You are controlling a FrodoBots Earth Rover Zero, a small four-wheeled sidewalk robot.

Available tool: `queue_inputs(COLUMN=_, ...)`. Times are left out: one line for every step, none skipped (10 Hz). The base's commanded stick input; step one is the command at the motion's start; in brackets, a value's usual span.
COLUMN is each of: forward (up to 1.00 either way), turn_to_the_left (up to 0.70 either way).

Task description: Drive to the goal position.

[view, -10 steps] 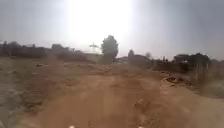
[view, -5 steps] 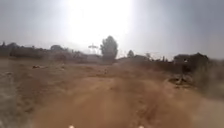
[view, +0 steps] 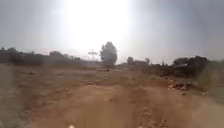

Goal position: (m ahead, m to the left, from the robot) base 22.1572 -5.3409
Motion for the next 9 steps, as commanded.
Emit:
queue_inputs(forward=0.45, turn_to_the_left=0.00)
queue_inputs(forward=0.45, turn_to_the_left=0.00)
queue_inputs(forward=0.45, turn_to_the_left=0.00)
queue_inputs(forward=0.45, turn_to_the_left=0.00)
queue_inputs(forward=0.45, turn_to_the_left=0.00)
queue_inputs(forward=0.45, turn_to_the_left=0.00)
queue_inputs(forward=0.45, turn_to_the_left=0.00)
queue_inputs(forward=0.45, turn_to_the_left=0.00)
queue_inputs(forward=0.45, turn_to_the_left=0.00)
